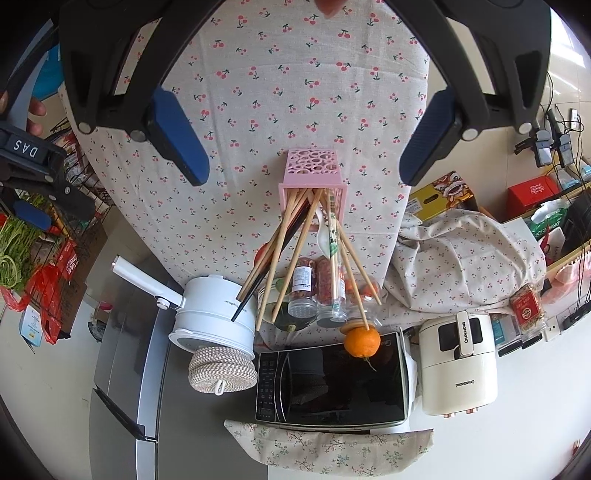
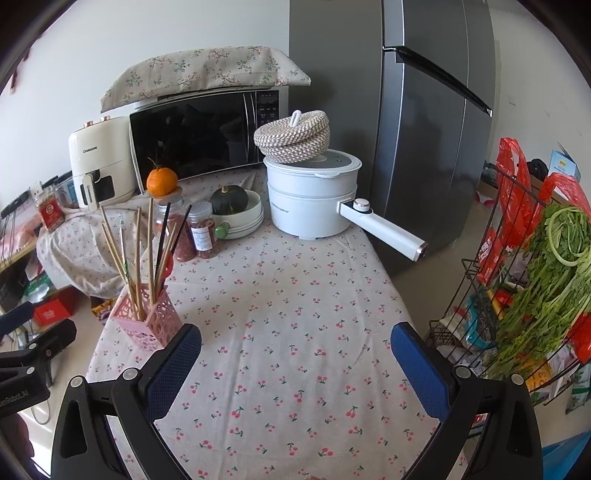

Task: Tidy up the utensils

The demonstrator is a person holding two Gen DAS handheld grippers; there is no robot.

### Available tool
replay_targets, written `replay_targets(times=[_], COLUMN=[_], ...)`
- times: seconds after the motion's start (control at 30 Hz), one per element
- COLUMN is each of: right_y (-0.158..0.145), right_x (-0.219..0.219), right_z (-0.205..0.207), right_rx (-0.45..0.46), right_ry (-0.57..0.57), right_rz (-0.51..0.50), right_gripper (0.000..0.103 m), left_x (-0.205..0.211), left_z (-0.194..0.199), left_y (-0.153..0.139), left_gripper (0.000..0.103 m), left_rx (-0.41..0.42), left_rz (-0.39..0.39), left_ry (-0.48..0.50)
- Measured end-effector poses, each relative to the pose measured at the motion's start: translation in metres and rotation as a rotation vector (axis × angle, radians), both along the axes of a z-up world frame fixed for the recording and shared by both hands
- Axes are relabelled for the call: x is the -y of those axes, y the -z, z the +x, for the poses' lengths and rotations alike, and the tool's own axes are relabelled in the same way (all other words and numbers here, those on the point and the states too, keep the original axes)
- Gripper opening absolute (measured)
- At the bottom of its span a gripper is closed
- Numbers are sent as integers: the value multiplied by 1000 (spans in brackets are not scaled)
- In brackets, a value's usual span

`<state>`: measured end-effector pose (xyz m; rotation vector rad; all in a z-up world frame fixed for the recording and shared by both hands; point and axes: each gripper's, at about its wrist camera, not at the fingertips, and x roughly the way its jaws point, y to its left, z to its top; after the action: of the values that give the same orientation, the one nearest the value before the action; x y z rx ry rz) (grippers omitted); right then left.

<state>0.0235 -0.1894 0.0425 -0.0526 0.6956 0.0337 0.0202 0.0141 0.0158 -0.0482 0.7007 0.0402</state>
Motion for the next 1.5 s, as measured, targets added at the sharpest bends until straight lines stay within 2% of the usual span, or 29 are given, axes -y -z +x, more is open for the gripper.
replay_targets(times=[1.5], right_y=[9], right_x=[-5], right_z=[5], right_rx=[-42], right_ry=[5], right_rz=[7], right_gripper=[103], left_x=[10], left_z=[-1], left_y=[0], left_gripper=[102], left_rx=[-15], left_rz=[2], left_ry=[4])
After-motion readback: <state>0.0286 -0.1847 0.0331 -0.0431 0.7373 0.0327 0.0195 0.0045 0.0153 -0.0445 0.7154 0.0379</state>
